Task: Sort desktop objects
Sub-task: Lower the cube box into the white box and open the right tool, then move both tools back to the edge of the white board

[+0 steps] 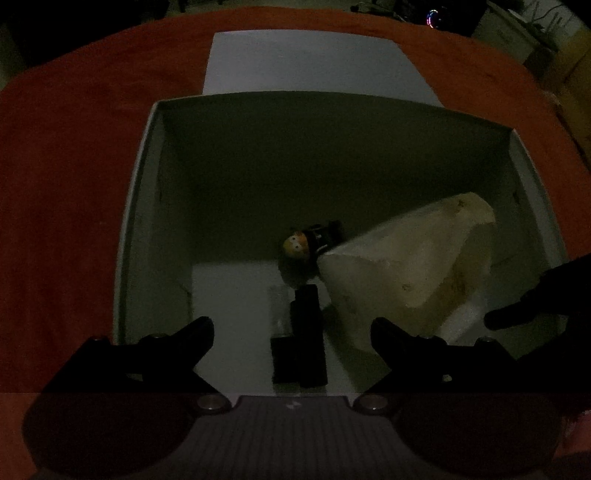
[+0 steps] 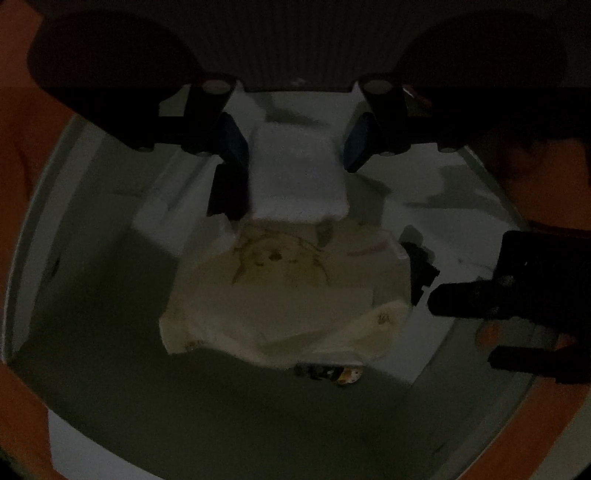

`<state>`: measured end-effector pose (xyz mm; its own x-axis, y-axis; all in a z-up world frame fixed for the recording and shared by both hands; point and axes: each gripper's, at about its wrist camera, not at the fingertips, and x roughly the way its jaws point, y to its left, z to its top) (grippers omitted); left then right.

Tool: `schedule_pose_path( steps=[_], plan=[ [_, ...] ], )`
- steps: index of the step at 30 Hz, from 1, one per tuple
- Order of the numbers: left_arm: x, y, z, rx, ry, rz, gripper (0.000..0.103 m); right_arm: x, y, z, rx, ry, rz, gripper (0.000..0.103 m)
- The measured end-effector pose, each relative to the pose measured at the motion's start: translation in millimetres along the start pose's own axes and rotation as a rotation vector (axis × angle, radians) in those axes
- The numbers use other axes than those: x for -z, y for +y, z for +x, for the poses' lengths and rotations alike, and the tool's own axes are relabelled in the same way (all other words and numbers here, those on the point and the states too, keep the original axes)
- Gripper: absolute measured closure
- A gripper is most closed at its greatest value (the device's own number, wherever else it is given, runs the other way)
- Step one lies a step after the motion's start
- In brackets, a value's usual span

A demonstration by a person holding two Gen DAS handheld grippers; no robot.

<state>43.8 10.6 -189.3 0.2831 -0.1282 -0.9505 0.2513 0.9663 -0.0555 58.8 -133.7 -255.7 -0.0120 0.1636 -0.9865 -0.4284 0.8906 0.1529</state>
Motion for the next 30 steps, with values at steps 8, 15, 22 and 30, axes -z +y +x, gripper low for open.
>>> schedule_pose_path(
  steps=[8,15,22,30],
  plan=[
    [-1.9,-2.7,3.3,0.011,-0.009,0.005,0.011,-8.2,0.4,-22.8,-0.009,-0.05,0.022,0.042],
    [-4.8,-8.5,1.9,0.018,-0.016,0.011,0.011,-9.5,-0.2,-31.2,-0.011,-0.057,0.042,0.042],
    [-29.1,-7.9,-18.0,0.039,-0.081,-0.009,0.008,-21.3,-9.8,-69.0,-0.042,-0.118,0.063,0.041],
    [-90.8,-4.6,-40.1,0.029,-0.186,-0.006,0.005,-71.2,-56.3,-146.6,-0.018,-0.278,0.151,0.035]
  ],
)
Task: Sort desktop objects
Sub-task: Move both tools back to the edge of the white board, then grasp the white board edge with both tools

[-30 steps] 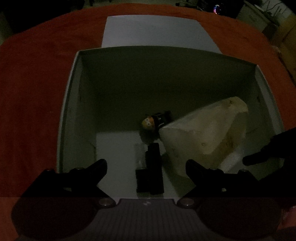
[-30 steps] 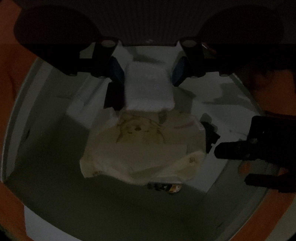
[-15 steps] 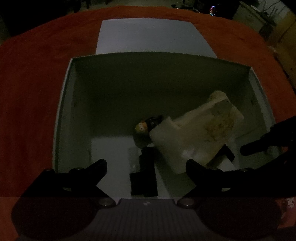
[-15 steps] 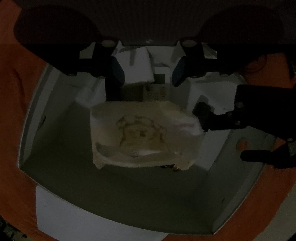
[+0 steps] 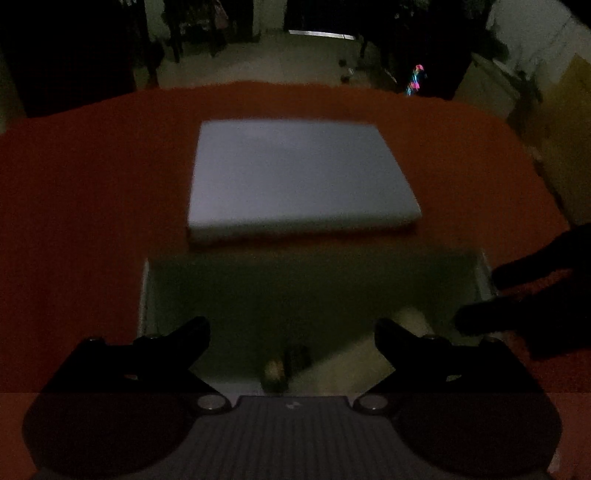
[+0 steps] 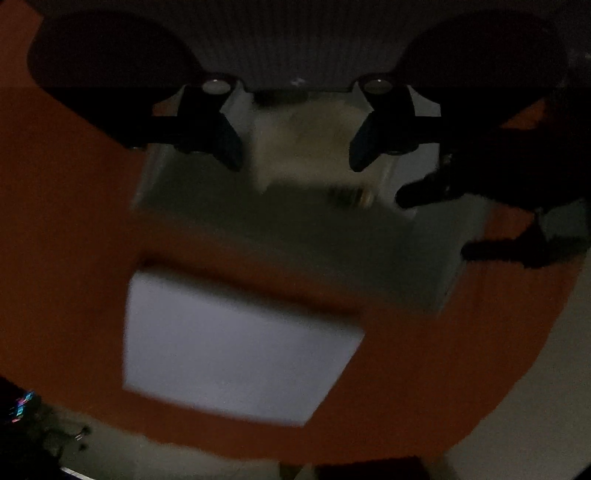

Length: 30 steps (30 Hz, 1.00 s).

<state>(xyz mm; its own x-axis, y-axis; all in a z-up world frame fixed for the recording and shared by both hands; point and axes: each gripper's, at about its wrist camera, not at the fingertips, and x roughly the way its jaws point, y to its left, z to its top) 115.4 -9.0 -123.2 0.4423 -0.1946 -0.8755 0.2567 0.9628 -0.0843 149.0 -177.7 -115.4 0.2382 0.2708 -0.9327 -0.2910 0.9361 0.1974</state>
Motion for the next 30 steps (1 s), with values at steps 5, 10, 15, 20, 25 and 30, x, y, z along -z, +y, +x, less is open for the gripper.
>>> schedule_pose_path(
  steps=[5,10,15,20,25,30],
  plan=[
    [-51.0,19.8,20.9,-0.015,-0.017,-0.005,0.005,-48.8,-43.3,-13.8,0.044,-0.067,0.077,0.035],
    [-101.7,46.3,67.6,-0.041,-0.007,0.014,0.005,-92.2,-95.6,4.7,0.073,-0.073,0.143,0.034],
    [-154.2,78.4,126.7,-0.03,-0.003,-0.01,0.005,-141.9,-151.8,52.2,0.1,-0.078,0.211,0.034],
    [-187.4,114.8,189.4,0.006,0.029,-0.104,0.005,-171.4,-203.7,96.5,0.057,-0.113,0.283,0.024],
    [-193.3,128.1,239.1,-0.001,0.061,-0.102,0.005,-187.4,-226.1,139.7,0.063,-0.108,0.285,0.022],
    [-184.5,137.5,264.7,0.048,0.067,-0.117,0.001,-187.0,-229.5,165.5,0.068,-0.087,0.271,0.017]
  ],
)
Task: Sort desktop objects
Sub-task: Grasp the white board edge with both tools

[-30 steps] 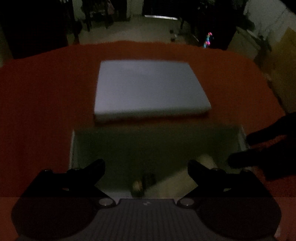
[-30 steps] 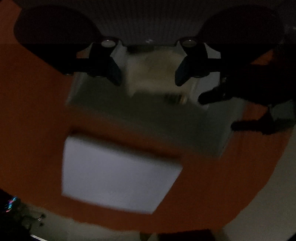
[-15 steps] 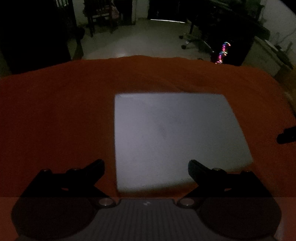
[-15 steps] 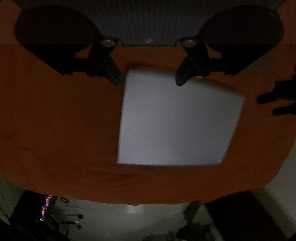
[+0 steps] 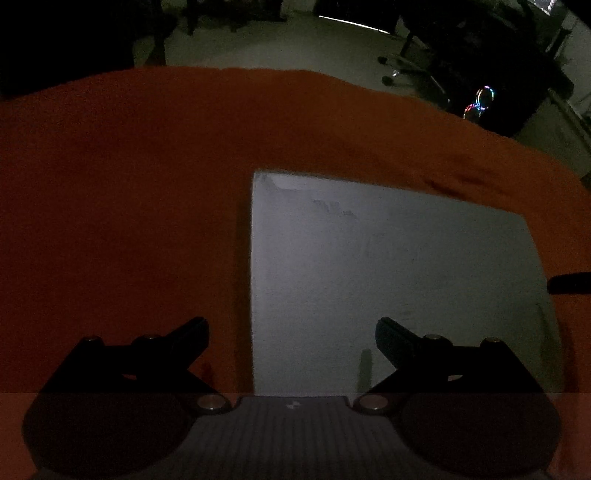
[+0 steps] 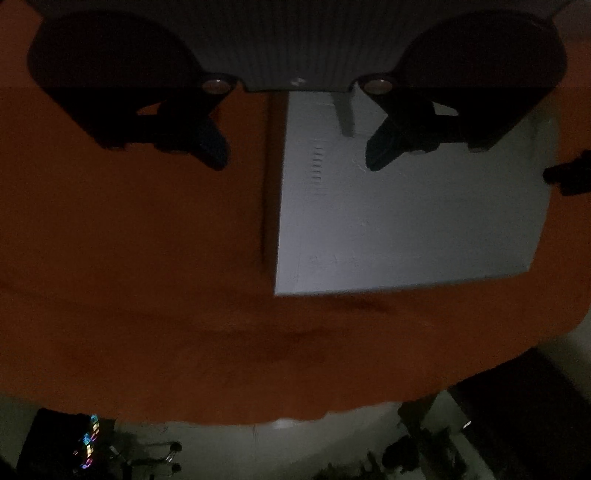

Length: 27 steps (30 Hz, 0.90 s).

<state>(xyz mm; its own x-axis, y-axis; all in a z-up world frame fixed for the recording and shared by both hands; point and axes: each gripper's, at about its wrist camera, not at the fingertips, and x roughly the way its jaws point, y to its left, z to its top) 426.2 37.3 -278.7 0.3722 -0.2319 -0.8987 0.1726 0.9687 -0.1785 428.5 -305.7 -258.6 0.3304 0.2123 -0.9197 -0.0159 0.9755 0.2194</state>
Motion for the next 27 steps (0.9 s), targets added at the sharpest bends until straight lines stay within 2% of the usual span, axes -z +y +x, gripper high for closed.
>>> schedule_pose_path(
  steps=[2,4,8,9,15,19,27],
  plan=[
    [3.6,5.4,10.2,0.002,0.01,-0.025,0.0,5.1,-2.8,7.6,-0.002,0.002,0.017,0.014],
    [7.4,10.0,18.7,0.04,0.022,-0.052,0.0,11.1,-7.1,18.7,-0.014,0.023,0.056,0.009],
    [11.6,16.8,27.5,0.106,0.028,-0.092,0.0,26.7,-7.5,29.1,-0.129,0.065,0.149,0.005],
    [11.9,18.3,29.6,0.125,0.042,-0.102,0.0,29.5,-3.2,30.7,-0.144,0.081,0.148,0.001],
    [13.3,6.9,29.7,0.126,0.056,-0.082,0.001,36.8,13.3,22.8,-0.097,0.059,0.102,0.0],
    [11.3,-4.7,19.8,0.118,0.106,-0.035,0.001,36.8,15.6,16.4,-0.078,0.094,0.094,0.001],
    [0.6,-22.8,-6.8,0.065,0.101,0.051,0.0,34.1,23.0,-16.4,-0.029,0.109,0.07,0.001]
  ],
)
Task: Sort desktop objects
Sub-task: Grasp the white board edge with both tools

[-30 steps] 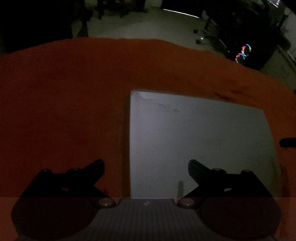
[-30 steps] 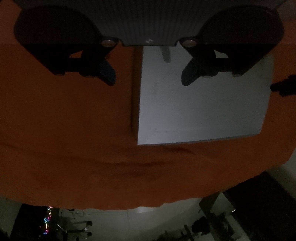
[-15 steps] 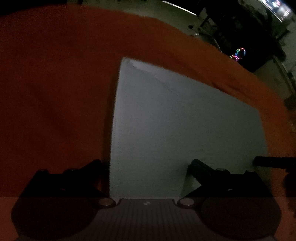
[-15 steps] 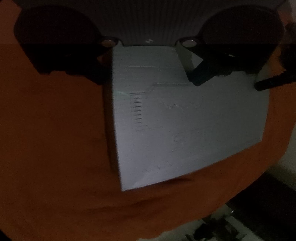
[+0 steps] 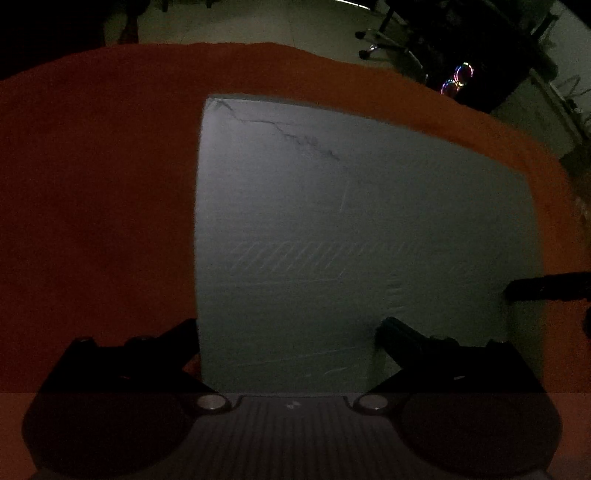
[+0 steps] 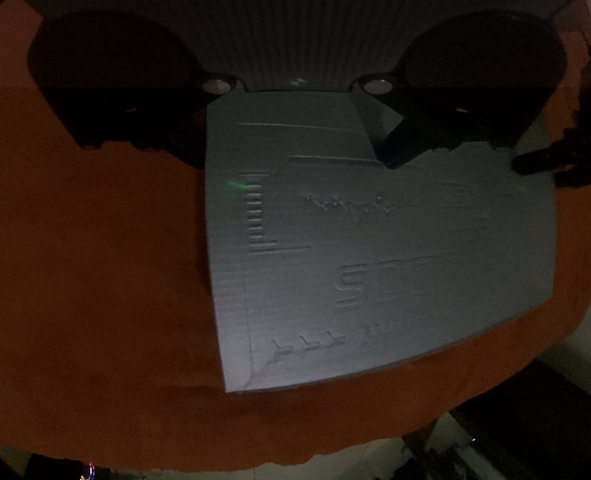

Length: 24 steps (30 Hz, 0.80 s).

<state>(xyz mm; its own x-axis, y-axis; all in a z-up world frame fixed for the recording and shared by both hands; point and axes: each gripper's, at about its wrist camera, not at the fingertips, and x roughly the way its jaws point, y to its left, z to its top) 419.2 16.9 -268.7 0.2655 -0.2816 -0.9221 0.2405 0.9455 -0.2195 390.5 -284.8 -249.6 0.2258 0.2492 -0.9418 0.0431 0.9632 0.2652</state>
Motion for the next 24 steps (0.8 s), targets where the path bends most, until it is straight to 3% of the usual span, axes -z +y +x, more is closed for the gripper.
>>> schedule_pose_path(
  steps=[8,15,24],
  plan=[
    [-9.5,-13.6,-32.7,-0.044,0.0,0.045,0.001,9.5,6.3,-30.0,0.019,0.029,-0.005,0.002],
    [-29.0,-23.6,-73.5,-0.045,-0.068,0.032,0.002,16.8,11.3,-77.1,0.0,-0.024,0.011,0.002],
    [-20.5,-38.3,-121.7,-0.038,-0.088,0.014,0.002,47.8,11.2,-139.3,0.003,-0.064,0.007,0.004]
  ],
)
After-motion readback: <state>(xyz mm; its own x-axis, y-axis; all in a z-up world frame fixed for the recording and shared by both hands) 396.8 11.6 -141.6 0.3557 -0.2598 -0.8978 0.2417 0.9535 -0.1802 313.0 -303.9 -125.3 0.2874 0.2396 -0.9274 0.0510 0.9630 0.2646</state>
